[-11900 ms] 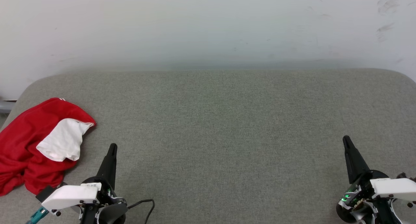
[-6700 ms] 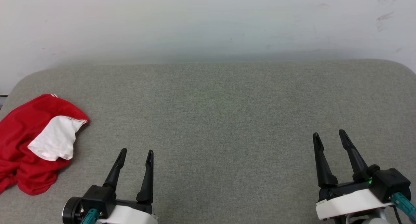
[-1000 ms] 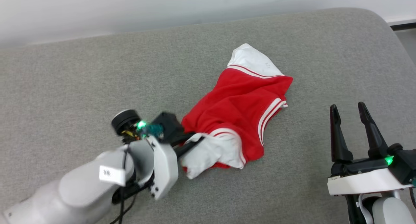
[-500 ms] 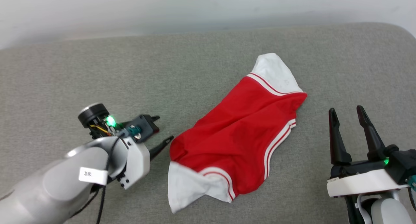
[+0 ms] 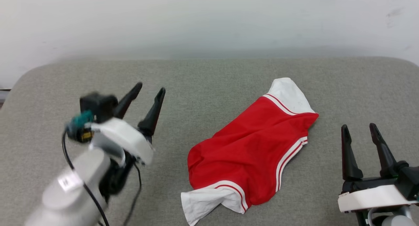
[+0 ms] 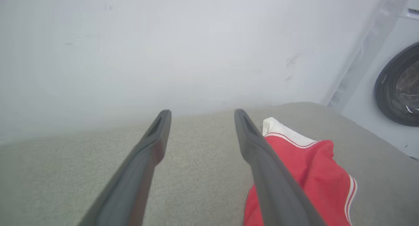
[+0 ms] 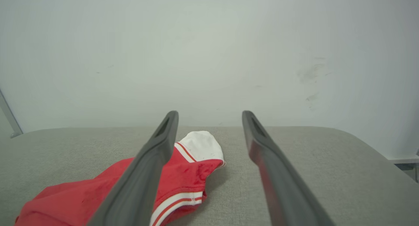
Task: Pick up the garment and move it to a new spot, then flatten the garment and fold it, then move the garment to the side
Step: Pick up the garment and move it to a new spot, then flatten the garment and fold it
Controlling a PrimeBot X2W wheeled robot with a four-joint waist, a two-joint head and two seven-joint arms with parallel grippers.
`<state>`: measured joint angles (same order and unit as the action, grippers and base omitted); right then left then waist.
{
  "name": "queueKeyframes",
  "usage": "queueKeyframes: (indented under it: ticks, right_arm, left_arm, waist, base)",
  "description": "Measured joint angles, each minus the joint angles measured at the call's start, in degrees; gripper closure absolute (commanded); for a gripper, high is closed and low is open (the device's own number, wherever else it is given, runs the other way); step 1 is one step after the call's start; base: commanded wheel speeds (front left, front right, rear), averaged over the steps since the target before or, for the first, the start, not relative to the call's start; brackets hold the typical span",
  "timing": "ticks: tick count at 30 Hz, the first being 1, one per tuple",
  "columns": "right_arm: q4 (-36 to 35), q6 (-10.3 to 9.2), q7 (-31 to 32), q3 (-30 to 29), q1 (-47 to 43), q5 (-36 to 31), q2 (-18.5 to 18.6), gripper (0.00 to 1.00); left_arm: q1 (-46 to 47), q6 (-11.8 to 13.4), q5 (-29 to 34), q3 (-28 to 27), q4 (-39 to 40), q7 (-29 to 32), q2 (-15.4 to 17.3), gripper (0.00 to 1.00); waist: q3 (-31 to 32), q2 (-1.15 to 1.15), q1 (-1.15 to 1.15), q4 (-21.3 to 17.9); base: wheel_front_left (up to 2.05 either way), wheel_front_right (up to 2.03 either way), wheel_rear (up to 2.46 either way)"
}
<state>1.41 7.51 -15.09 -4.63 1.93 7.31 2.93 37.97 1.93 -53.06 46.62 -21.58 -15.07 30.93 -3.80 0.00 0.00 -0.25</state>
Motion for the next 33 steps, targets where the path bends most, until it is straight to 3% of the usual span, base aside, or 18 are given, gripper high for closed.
queueKeyframes:
  ticks: [5,8,12,18,22,33]
  right_arm:
    - [-0.4,-0.01,0.0,-0.3,-1.3,-0.8,0.0,0.0]
    - [-0.5,-0.01,0.0,0.0,-2.0,-0.9,0.0,0.0]
    - [-0.3,-0.01,0.0,0.2,-2.9,-0.8,0.0,0.0]
    - [0.2,0.0,0.0,1.1,-3.8,-0.6,0.0,0.0]
    - [0.4,0.0,0.0,1.4,-4.0,-0.2,0.0,0.0]
    - [0.4,0.0,0.0,2.3,-3.9,-0.2,0.0,0.0]
  left_arm:
    - [-15.8,3.8,6.8,-13.1,9.3,0.0,-5.2,0.0]
    - [-23.0,4.2,11.7,-20.5,13.8,0.0,-9.7,0.0]
    - [-31.1,2.1,18.9,-27.0,17.0,0.0,-14.8,0.0]
    - [-36.9,-2.3,30.5,-32.3,19.0,0.0,-20.4,0.0]
    - [-39.0,-4.8,34.9,-35.2,18.8,0.0,-23.6,0.0]
    - [-39.1,-8.5,39.3,-39.8,18.2,0.0,-26.9,0.0]
  waist:
    - [1.1,0.0,0.0,1.0]
    - [1.7,0.0,0.0,1.3]
    - [2.4,0.0,0.0,1.7]
    - [2.9,0.0,0.0,2.0]
    - [2.9,0.0,0.0,2.0]
    - [1.8,0.0,0.0,1.9]
  base:
    - [0.0,0.0,0.0]
    - [0.0,0.0,0.0]
    - [0.0,0.0,0.0]
    - [0.0,0.0,0.0]
    - [0.0,0.0,0.0]
    - [0.0,0.0,0.0]
